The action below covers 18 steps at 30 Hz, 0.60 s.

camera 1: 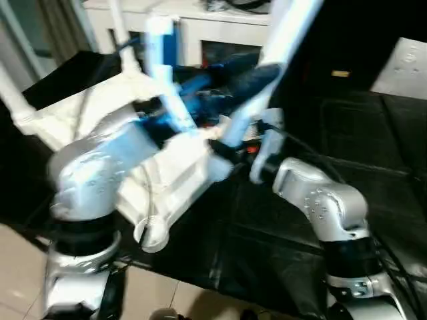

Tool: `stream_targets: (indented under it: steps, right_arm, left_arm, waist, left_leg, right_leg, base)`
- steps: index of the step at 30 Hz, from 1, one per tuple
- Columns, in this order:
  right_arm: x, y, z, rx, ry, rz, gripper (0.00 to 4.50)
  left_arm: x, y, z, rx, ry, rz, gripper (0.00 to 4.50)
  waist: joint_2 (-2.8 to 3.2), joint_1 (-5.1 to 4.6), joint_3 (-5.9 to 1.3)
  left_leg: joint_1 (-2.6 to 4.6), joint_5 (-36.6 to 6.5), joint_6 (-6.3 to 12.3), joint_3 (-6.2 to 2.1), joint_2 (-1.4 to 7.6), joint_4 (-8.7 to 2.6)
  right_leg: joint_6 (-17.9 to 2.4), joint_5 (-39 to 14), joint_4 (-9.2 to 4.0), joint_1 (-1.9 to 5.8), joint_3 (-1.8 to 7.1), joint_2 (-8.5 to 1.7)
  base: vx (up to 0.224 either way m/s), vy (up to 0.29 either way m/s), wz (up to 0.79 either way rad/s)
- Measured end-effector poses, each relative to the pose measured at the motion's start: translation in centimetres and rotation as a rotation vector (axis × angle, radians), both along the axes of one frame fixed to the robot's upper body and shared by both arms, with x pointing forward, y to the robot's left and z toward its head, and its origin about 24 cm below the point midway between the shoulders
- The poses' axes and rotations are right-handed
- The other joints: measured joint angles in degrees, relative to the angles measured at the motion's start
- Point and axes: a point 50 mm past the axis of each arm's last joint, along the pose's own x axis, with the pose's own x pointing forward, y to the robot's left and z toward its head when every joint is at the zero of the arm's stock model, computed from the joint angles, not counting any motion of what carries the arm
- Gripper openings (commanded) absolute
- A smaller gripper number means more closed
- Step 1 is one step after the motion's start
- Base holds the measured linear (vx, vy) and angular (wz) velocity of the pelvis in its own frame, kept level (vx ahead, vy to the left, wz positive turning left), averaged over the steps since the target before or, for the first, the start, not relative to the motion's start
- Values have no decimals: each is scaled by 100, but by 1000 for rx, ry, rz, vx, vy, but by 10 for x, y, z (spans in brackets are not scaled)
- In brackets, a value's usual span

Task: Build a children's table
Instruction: Pick table leg

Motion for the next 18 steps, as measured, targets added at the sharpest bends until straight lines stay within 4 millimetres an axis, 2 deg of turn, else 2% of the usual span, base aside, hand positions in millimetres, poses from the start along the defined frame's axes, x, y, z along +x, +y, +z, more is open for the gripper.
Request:
stream_targets:
  steps: [4, 6, 8, 12, 14, 15, 16, 18]
  right_arm:
    - [-8, -13, -6, -39, -25, -69, 193]
    - [-14, -18, -11, -30, -24, -107, 193]
    - [-16, -21, -14, -36, -20, -126, 193]
    - [-26, -19, -12, -62, -64, -111, 193]
    - [-33, -21, -18, -100, -58, -107, 193]
    - [-39, -24, -24, -123, -45, -106, 193]
    - [-41, -27, -29, -135, -30, -112, 193]
    - [-45, -29, -34, -163, -21, -114, 193]
  left_arm:
    - [-1, 39, -25, 230, 22, 128, 303]
    - [-5, 63, -46, 460, 42, 183, 303]
    - [-6, 73, -57, 537, 67, 194, 303]
    - [-17, 90, -73, 767, 44, 126, 303]
    - [-22, 106, -85, 896, 58, 76, 303]
    - [-27, 119, -97, 983, 102, 41, 273]
    - [-28, 127, -104, 1017, 136, 31, 266]
    - [-29, 136, -112, 1094, 145, -12, 266]
  waist:
    - [0, -84, 0]
    - [4, -115, -1]
    - [4, -97, 0]
    - [5, -70, -1]
    - [8, -79, -2]
    - [15, -104, 3]
    - [22, -113, 8]
    - [23, -128, 8]
  left_leg:
    - [5, 0, 1, -1, 0, -6]
    - [6, 0, 2, -5, 1, -11]
    - [3, 0, 0, -4, -1, -8]
    - [25, -13, -15, -6, -4, -9]
    - [53, -15, -17, -5, -4, -17]
    - [81, -16, -18, -2, -8, -30]
    - [105, -16, -18, 1, -9, -32]
    - [112, -10, -16, -4, -7, -32]
  right_leg:
    - [2, 0, -1, 0, 1, 3]
    - [2, 0, -4, -1, 1, 6]
    - [3, 0, -8, 2, 1, 4]
    - [3, 1, -14, 25, 3, 0]
    - [4, 0, -21, 43, 3, 2]
    - [7, -2, -27, 66, 4, 1]
    - [8, -3, -31, 77, 4, 0]
    - [9, -3, -42, 80, -3, 0]
  base:
    - [0, 0, 0]
    - [0, 0, 0]
    - [0, 0, 0]
    - [0, 0, 0]
    - [0, 0, 0]
    - [0, 0, 0]
    - [0, 0, 0]
    - [0, 0, 0]
